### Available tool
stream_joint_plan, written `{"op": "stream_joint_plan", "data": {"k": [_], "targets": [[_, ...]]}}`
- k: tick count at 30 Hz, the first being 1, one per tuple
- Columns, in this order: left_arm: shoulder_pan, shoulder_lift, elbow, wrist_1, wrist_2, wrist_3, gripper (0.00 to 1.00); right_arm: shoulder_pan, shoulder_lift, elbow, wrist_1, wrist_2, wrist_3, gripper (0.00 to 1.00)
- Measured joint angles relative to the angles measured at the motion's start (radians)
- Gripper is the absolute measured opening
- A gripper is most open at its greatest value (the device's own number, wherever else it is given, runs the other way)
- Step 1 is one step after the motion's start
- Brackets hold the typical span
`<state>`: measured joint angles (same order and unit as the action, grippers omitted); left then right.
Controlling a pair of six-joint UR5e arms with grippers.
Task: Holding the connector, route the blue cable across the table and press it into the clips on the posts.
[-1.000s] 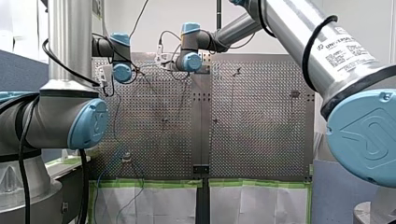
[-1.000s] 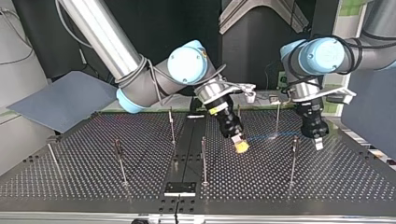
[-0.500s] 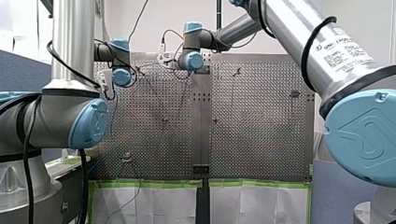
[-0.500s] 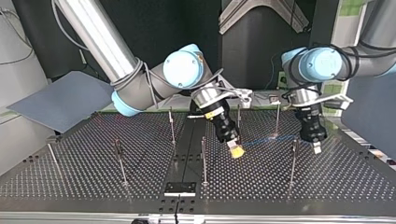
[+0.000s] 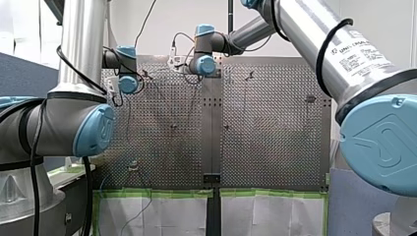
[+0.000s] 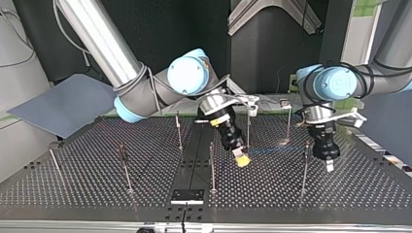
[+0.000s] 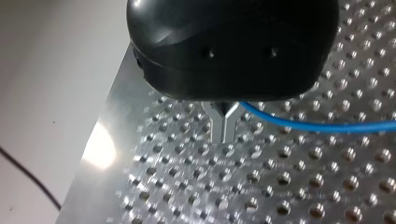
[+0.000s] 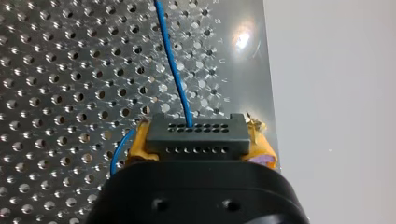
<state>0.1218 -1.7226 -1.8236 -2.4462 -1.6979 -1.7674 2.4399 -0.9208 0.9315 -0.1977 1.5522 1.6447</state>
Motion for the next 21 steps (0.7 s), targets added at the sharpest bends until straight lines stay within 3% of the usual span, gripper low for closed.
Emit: {"op": "stream_joint_plan", "data": {"k": [10,17,19,20,21], "targets": [[0.025,-0.001,0.003,-0.018,-0.001,-0.009,0.0,-0.008,0.0,-0.011,0.002,-0.003,0.0,0.0],[0.022,-0.001,0.001,-0.066,-0.016,-0.048,0.0,-0.008,0.0,-0.011,0.015,0.012,-0.003,0.0],[0.023,0.002,0.001,-0.079,-0.026,-0.061,0.27,-0.008,0.0,-0.011,0.023,0.027,-0.006,0.0],[0.022,0.006,-0.001,-0.089,-0.034,-0.07,0.27,-0.008,0.0,-0.011,0.028,0.034,-0.007,0.0],[0.022,0.011,-0.003,-0.096,-0.041,-0.078,0.43,-0.008,0.0,-0.011,0.033,0.045,-0.007,0.0]]}}
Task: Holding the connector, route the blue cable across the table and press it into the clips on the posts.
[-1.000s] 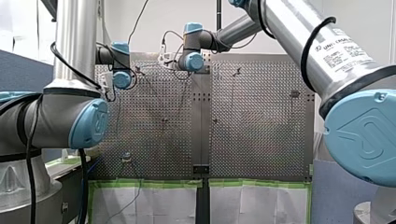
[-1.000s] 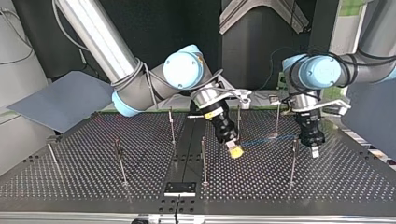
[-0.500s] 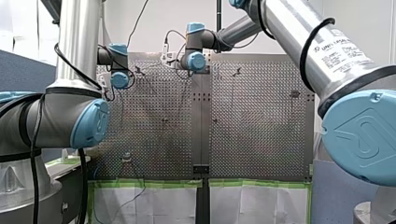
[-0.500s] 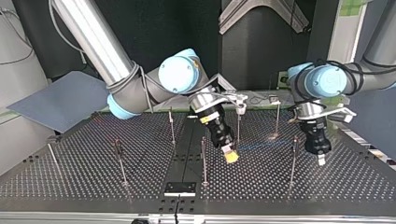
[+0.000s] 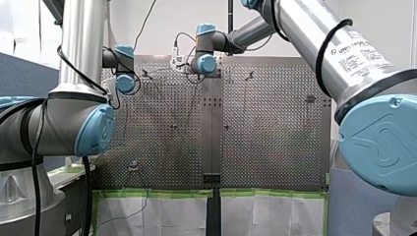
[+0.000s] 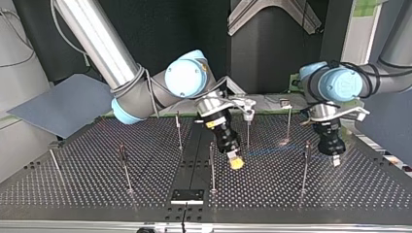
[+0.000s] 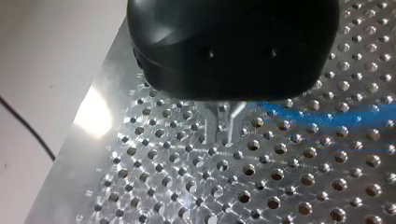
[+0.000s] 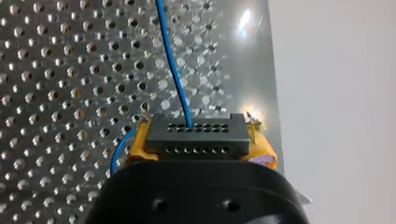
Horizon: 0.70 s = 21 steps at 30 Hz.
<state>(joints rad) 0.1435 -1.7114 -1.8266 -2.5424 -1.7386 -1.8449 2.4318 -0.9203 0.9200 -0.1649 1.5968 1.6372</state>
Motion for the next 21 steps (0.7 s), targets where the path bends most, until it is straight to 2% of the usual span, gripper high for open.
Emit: {"op": "stream_joint_plan", "data": {"k": [1,2,3,5,7,8,9,10,13,21], "targets": [[0.0,0.006,-0.003,-0.008,-0.007,-0.008,0.53,0.0,0.0,0.0,0.004,0.008,0.0,0.0],[0.001,0.015,-0.01,-0.018,-0.018,-0.018,0.53,0.0,0.0,0.0,0.007,0.017,-0.001,0.0],[0.002,0.022,-0.015,-0.026,-0.025,-0.026,0.6,0.0,0.0,0.0,0.011,0.026,-0.001,0.0],[0.002,0.04,-0.03,-0.044,-0.043,-0.044,0.63,0.002,0.0,0.0,0.015,0.035,-0.002,0.0],[0.002,0.056,-0.04,-0.058,-0.054,-0.06,0.78,0.004,0.0,0.0,0.017,0.04,-0.003,0.0],[0.001,0.066,-0.045,-0.067,-0.055,-0.071,0.78,0.004,0.0,0.0,0.018,0.041,-0.003,0.0],[0.001,0.073,-0.048,-0.073,-0.054,-0.078,0.86,0.005,0.0,0.0,0.018,0.042,-0.003,0.0],[0.0,0.08,-0.05,-0.08,-0.05,-0.085,1.0,0.005,0.0,0.0,0.019,0.042,-0.003,0.0],[-0.002,0.093,-0.053,-0.105,-0.031,-0.093,1.0,0.006,0.001,0.0,0.019,0.043,-0.003,0.0],[-0.013,0.127,-0.068,-0.174,0.035,-0.074,1.0,0.008,0.002,0.0,0.021,0.043,-0.003,0.0]]}}
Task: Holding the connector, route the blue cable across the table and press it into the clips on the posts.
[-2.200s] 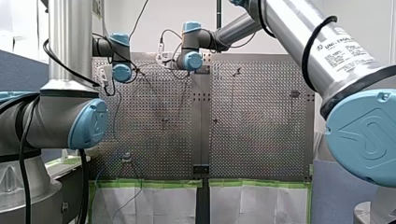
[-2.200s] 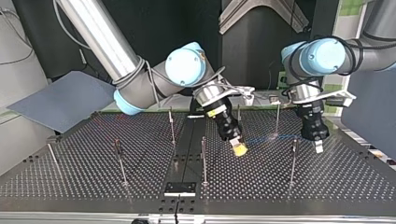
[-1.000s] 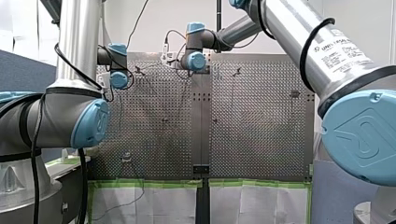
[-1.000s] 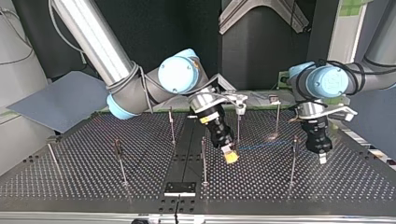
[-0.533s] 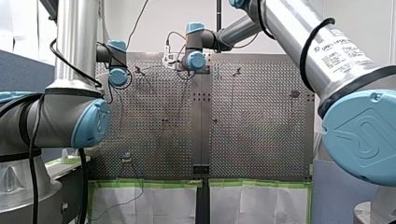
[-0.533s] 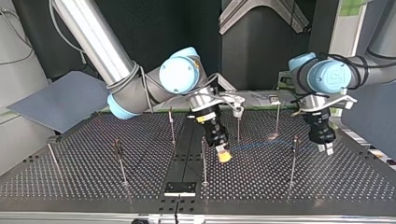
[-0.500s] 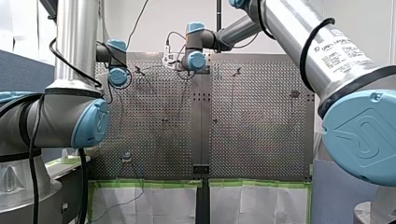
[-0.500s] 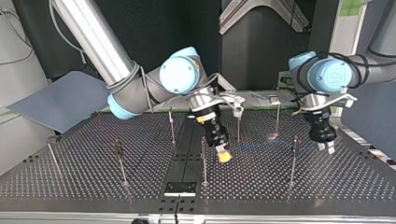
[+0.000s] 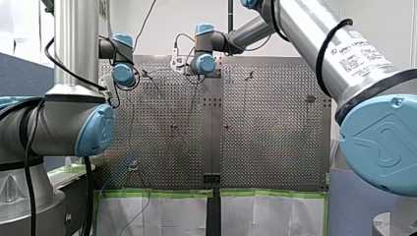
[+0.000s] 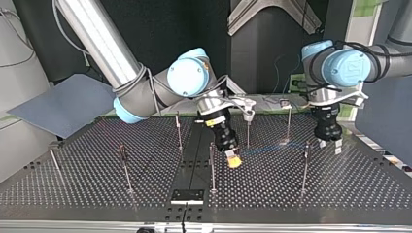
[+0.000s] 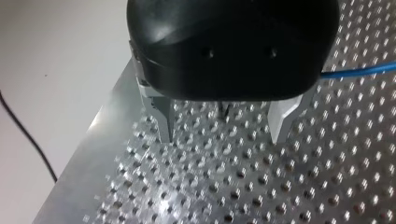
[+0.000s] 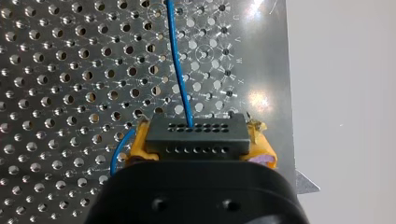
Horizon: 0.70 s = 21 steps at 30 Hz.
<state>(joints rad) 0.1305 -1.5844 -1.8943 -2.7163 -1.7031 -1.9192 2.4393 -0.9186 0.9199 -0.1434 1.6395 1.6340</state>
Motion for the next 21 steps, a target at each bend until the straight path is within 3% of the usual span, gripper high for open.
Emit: {"op": "stream_joint_plan", "data": {"k": [12,21], "targets": [[-0.003,0.099,-0.051,-0.102,0.085,-0.066,1.0,0.001,0.004,0.0,0.004,-0.002,0.0,0.0],[-0.015,0.181,-0.062,-0.183,0.161,-0.051,1.0,0.001,0.007,0.0,0.007,-0.003,0.0,0.0]]}}
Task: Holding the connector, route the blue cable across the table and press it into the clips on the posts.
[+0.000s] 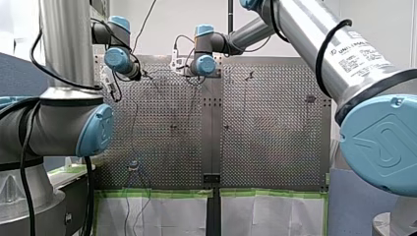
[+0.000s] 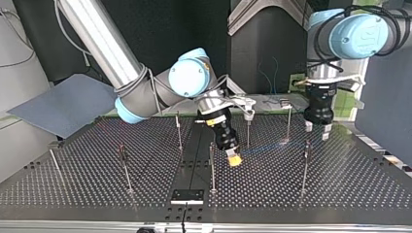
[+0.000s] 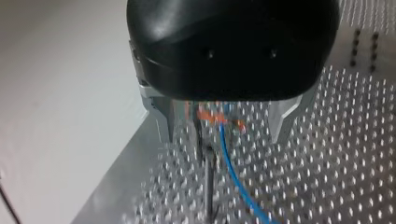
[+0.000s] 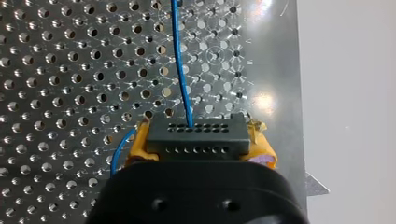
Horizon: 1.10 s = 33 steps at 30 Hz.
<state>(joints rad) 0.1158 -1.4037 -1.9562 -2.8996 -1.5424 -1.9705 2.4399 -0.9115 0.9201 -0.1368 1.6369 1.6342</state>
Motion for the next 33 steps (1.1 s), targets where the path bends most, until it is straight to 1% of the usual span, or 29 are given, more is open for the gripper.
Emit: {"op": "stream_joint_plan", "data": {"k": [6,8,11,14,18,23,26,33], "targets": [[-0.017,0.053,0.0,-0.054,0.022,0.049,1.0,0.0,0.003,0.0,0.0,0.0,0.001,0.0],[-0.024,0.065,0.0,-0.072,0.036,0.067,1.0,0.0,0.003,0.0,0.0,0.0,0.001,0.0],[-0.032,0.071,0.0,-0.099,0.06,0.094,1.0,0.0,0.004,0.0,0.0,0.0,0.001,0.0],[-0.041,0.068,0.0,-0.108,0.072,0.116,1.0,0.0,0.005,0.0,0.0,0.0,0.001,0.0],[-0.054,0.046,0.001,-0.091,0.075,0.145,1.0,0.0,0.005,0.0,-0.001,0.0,0.001,0.0],[-0.073,0.004,0.019,-0.052,0.074,0.157,1.0,0.0,0.005,0.0,-0.001,0.0,0.001,0.0],[-0.083,-0.012,0.038,-0.028,0.07,0.153,1.0,0.0,0.005,0.0,-0.001,0.0,0.001,0.0],[-0.1,-0.052,0.08,0.024,0.063,0.125,1.0,0.0,0.005,0.0,-0.001,0.0,0.001,0.0]]}}
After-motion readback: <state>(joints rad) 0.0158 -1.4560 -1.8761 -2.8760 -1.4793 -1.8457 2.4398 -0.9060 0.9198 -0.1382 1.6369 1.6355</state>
